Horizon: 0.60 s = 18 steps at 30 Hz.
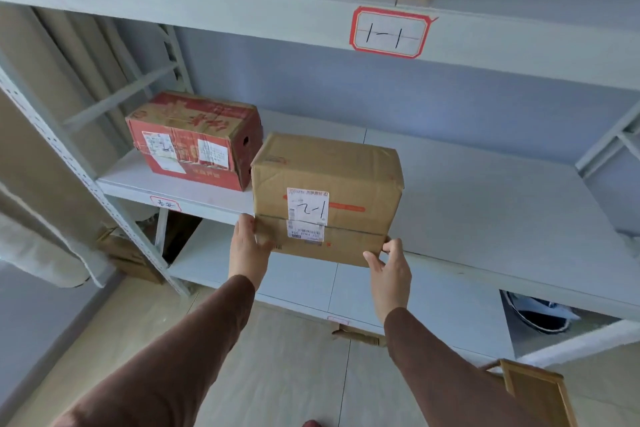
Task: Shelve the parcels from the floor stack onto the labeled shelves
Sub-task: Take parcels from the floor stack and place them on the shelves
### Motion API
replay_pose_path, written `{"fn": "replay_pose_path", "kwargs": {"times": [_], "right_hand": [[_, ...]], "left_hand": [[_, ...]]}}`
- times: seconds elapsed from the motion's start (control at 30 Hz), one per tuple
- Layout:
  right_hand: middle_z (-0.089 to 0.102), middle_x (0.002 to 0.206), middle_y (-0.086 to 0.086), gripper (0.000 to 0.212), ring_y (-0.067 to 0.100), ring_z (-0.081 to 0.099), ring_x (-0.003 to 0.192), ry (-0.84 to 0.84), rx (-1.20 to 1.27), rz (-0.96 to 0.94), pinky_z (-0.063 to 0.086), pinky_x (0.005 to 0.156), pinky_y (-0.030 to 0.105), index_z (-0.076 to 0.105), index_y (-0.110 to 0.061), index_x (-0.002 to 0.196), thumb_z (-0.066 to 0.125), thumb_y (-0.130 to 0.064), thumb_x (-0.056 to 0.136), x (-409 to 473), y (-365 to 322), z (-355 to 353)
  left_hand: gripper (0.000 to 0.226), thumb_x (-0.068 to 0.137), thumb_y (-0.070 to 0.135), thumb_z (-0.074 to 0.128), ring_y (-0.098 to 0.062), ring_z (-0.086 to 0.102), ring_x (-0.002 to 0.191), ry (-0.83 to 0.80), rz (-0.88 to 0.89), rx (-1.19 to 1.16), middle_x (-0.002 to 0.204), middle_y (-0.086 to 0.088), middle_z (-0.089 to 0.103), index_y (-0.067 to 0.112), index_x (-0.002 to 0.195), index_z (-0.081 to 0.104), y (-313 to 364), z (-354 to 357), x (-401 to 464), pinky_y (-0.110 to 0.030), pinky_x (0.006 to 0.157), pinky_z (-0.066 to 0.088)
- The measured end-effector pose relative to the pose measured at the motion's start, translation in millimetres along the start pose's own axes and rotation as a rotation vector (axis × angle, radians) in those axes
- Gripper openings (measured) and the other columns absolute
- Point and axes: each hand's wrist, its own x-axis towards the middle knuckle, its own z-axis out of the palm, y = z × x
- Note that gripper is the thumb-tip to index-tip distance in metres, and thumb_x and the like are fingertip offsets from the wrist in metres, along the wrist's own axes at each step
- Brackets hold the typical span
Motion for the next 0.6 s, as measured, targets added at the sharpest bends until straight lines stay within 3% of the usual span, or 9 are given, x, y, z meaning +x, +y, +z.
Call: {"fn": "replay_pose_path", "kwargs": {"times": [0.17,0.37,0.47,0.6], "right_hand": [[0.069,0.099,0.002,0.036,0.021,0.072,0.089,-0.023,0.127,0.085,0.056,0.074,0.037,0.039,-0.025,0.096,0.074,-0.021,0.092,31.6,-0.8,25.7],[0.074,0.101,-0.005,0.052,0.019,0.072,0.093,-0.077,0.124,0.101,0.059,0.083,0.041,0.044,-0.03,0.136,0.072,-0.03,0.093,54.9,-1.9,48.6],[0.075,0.095,-0.003,0.05,0.021,0.071,0.091,-0.069,0.084,0.115,0.059,0.082,0.043,0.049,-0.025,0.137,0.07,-0.034,0.093,63.6,-0.2,57.2],[0.074,0.094,-0.001,0.05,0.024,0.071,0.09,-0.059,0.064,0.116,0.059,0.081,0.042,0.048,-0.021,0.137,0.07,-0.03,0.093,79.1,-4.5,62.9]], "left_hand": [[0.039,0.083,0.004,0.075,-0.025,0.059,0.1,-0.048,-0.046,-0.047,0.106,-0.006,0.062,0.017,0.099,0.043,-1.0,8.6,47.2,-0.034,0.078,0.053],[0.04,0.084,0.014,0.077,-0.02,0.062,0.098,-0.119,-0.024,0.009,0.109,0.001,0.067,0.02,0.119,0.059,-3.5,13.8,80.2,-0.037,0.083,0.052],[0.032,0.085,0.015,0.077,-0.021,0.061,0.095,-0.142,-0.009,0.018,0.104,-0.001,0.068,0.017,0.112,0.062,-3.1,16.9,90.8,-0.034,0.077,0.048],[0.034,0.083,0.017,0.079,-0.023,0.062,0.096,-0.156,-0.013,0.012,0.104,-0.001,0.068,0.018,0.113,0.062,-4.6,22.9,108.2,-0.038,0.081,0.052]]}}
